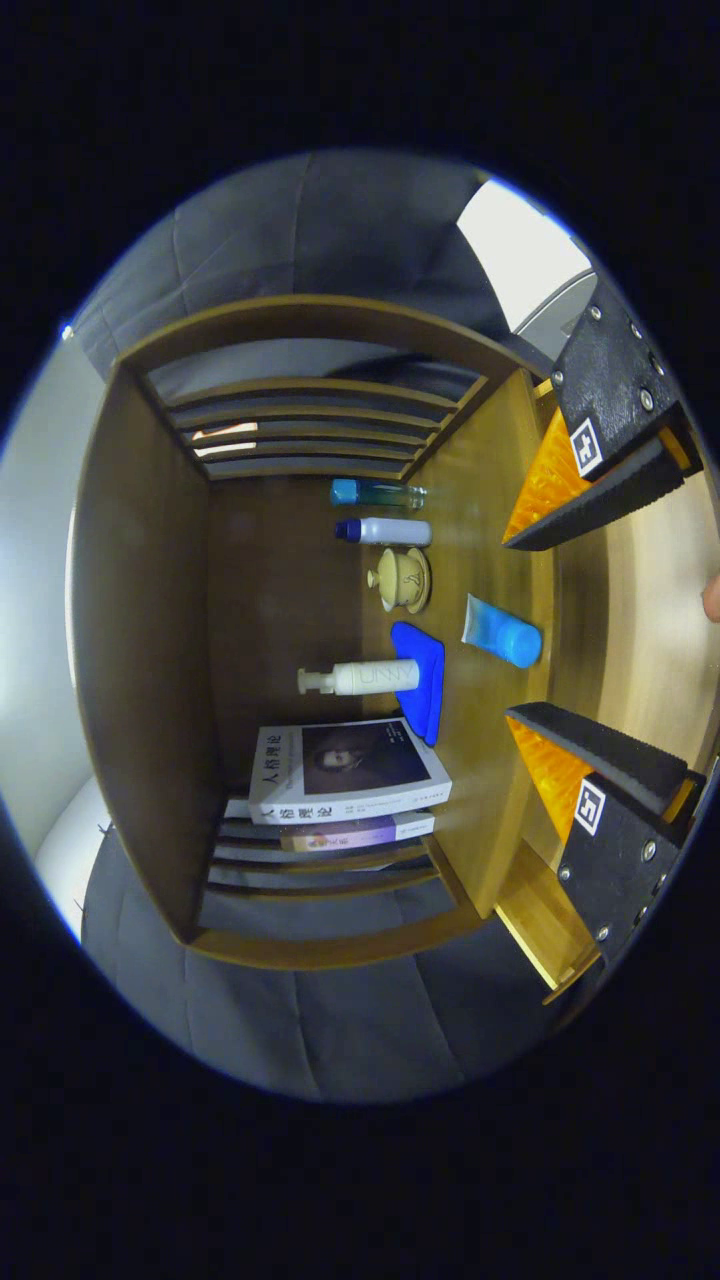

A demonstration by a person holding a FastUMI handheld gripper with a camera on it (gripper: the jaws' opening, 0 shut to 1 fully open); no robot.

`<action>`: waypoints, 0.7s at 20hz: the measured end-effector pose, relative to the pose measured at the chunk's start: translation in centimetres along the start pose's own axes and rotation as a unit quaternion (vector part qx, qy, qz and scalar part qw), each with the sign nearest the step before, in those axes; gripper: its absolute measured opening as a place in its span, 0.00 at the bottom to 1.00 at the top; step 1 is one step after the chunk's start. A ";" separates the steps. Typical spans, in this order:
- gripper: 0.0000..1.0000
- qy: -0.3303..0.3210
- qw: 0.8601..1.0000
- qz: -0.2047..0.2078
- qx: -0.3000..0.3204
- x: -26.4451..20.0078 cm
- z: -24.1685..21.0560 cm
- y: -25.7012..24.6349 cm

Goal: Pull open the drawer, take out the items inside it, and place them on the countertop above the cabinet.

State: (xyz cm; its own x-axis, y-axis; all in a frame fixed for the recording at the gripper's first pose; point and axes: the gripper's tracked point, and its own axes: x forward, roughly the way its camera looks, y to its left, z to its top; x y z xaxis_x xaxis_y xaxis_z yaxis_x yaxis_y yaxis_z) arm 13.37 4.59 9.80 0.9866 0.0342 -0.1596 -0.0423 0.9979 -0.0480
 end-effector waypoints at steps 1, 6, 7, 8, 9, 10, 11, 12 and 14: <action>0.94 -0.007 1.000 0.001 -0.001 -0.9 -0.3 0.3; 0.94 -0.062 0.998 0.011 -0.019 -5.8 -1.0 2.5; 0.94 -0.072 0.997 0.015 -0.022 -6.8 -1.3 3.0; 0.94 -0.078 0.997 0.018 -0.024 -7.5 -1.7 3.4; 0.94 -0.078 0.996 0.020 -0.026 -8.2 -2.3 3.6; 0.94 -0.075 0.997 0.023 -0.025 -8.9 -3.1 4.0; 0.94 -0.073 0.997 0.025 -0.021 -10.0 -3.6 4.0; 0.94 -0.072 0.997 0.026 -0.019 -10.6 -4.4 4.0; 0.94 -0.077 0.997 0.023 -0.021 -11.7 -5.3 3.9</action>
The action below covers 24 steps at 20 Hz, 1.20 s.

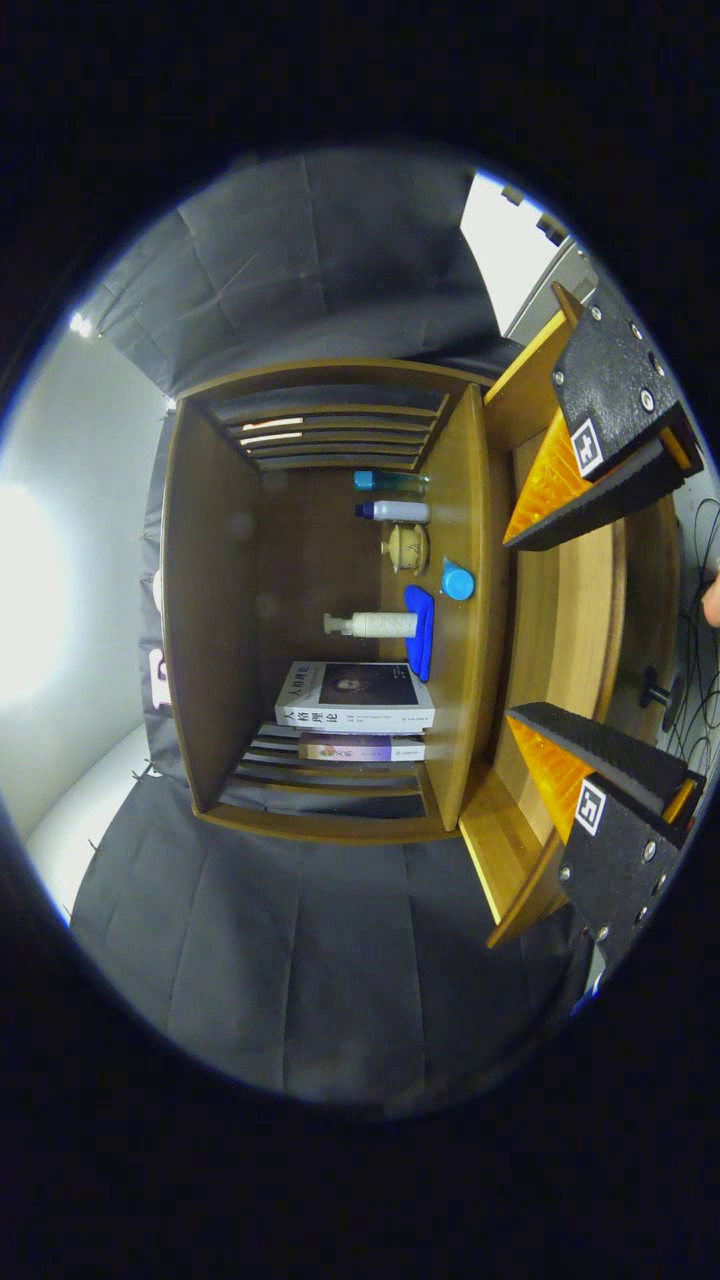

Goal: Pull open the drawer, take out the items inside it, and place them on the countertop above the cabinet.

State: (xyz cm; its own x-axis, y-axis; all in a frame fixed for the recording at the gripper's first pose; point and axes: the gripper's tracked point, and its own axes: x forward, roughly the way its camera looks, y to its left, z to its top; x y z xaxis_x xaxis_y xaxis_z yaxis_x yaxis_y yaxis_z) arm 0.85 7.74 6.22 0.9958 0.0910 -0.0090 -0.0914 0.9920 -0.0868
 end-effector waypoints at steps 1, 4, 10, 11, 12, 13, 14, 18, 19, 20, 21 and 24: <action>0.94 -0.001 1.000 0.003 0.000 -0.6 -0.5 0.2; 0.94 0.009 1.000 0.009 0.010 -2.6 -2.2 1.0; 0.94 0.040 0.999 0.009 0.013 -4.9 -6.2 1.7; 0.94 0.043 0.999 0.009 0.011 -4.9 -6.7 1.8; 0.94 0.047 0.999 0.009 0.011 -5.0 -7.3 1.9; 0.94 0.052 0.999 0.008 0.012 -5.1 -7.7 2.1; 0.94 0.058 0.998 0.009 0.015 -5.1 -8.4 2.3; 0.94 0.082 0.996 0.012 0.014 -4.8 -10.6 3.0; 0.94 0.086 0.996 0.010 0.012 -4.5 -10.8 3.0; 0.94 0.088 0.996 0.009 0.013 -4.3 -11.0 3.0; 0.94 0.090 0.996 0.005 0.015 -3.9 -11.2 2.9; 0.93 0.094 0.995 -0.001 0.022 -3.6 -11.4 3.1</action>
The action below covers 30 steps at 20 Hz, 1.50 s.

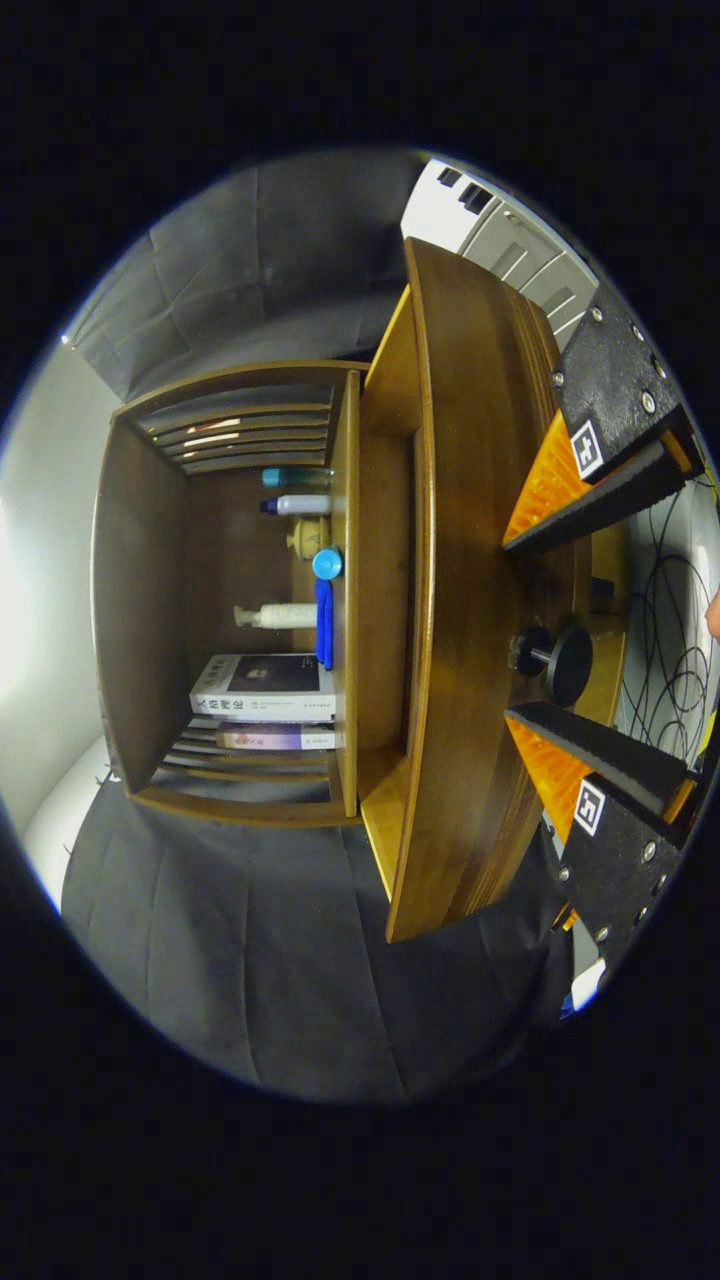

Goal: Pull open the drawer, take out the items inside it, and place them on the countertop above the cabinet.

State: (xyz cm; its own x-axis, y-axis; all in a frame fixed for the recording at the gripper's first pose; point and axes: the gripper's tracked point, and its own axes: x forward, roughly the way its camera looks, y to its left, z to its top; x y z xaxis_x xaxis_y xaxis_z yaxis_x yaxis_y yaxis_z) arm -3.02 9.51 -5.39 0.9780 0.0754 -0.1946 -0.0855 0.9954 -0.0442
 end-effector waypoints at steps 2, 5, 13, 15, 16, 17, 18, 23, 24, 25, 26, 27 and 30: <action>0.93 0.002 1.000 -0.002 -0.003 0.0 -0.2 0.1; 0.92 -0.001 1.000 -0.008 0.010 0.2 0.1 -0.1; 0.94 0.011 0.998 -0.047 0.040 2.6 1.0 -1.4; 0.95 0.010 0.998 -0.053 0.032 3.4 1.1 -1.5; 0.95 0.010 0.998 -0.056 0.026 3.6 0.8 -1.7; 0.95 0.004 0.998 -0.059 0.021 4.0 1.2 -1.7; 0.95 0.001 0.998 -0.059 0.020 4.6 1.4 -1.8; 0.95 0.001 0.998 -0.060 0.029 7.1 2.2 -2.0; 0.95 -0.001 0.998 -0.060 0.030 7.6 2.2 -2.1; 0.95 -0.003 0.998 -0.060 0.030 8.1 2.4 -2.1; 0.95 -0.005 0.998 -0.060 0.029 8.6 2.4 -2.2; 0.95 -0.006 0.998 -0.061 0.028 8.9 2.5 -2.2; 0.95 -0.008 0.998 -0.061 0.028 10.1 2.7 -2.4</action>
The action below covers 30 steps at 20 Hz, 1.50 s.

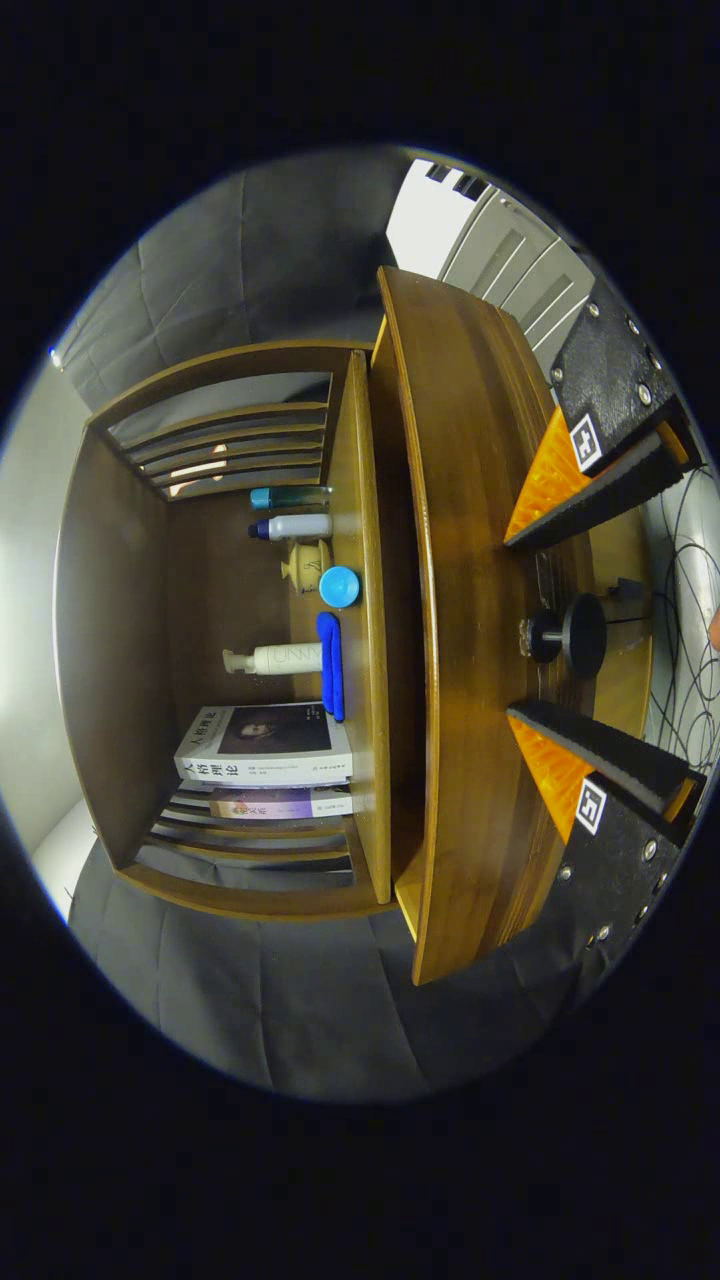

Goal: Pull open the drawer, take out the items inside it, and place them on the countertop above the cabinet.

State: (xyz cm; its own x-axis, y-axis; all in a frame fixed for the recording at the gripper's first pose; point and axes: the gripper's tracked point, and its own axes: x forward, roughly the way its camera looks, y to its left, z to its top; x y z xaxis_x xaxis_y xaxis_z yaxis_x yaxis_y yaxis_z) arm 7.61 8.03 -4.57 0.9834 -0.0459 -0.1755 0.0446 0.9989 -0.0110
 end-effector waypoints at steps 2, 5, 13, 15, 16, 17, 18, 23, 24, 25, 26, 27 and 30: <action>0.95 -0.002 1.000 0.001 0.000 0.9 0.2 0.0; 0.96 -0.006 1.000 0.000 -0.001 1.9 0.4 0.0; 0.96 -0.016 1.000 -0.004 -0.010 5.0 0.9 0.0; 0.95 -0.015 1.000 -0.005 -0.010 5.9 1.0 0.0; 0.95 -0.014 1.000 -0.005 -0.009 6.3 1.1 0.0; 0.95 -0.014 1.000 -0.005 -0.008 6.7 1.2 0.1; 0.95 -0.013 1.000 -0.006 -0.007 7.0 1.2 0.1; 0.95 -0.013 1.000 -0.011 -0.007 8.7 1.6 0.3; 0.95 -0.014 1.000 -0.013 -0.006 8.5 1.5 0.3; 0.95 -0.014 1.000 -0.012 -0.005 8.6 1.4 0.4; 0.95 -0.014 1.000 -0.012 -0.008 8.7 1.2 0.6; 0.95 -0.017 1.000 -0.012 -0.015 8.6 1.2 0.5; 0.95 -0.025 0.999 0.005 -0.022 7.6 2.0 0.2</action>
State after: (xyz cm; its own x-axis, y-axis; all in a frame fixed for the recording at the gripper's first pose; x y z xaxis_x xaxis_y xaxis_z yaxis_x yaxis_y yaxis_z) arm 15.48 7.90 -3.93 0.9914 -0.0355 -0.1258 0.0290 0.9981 -0.0536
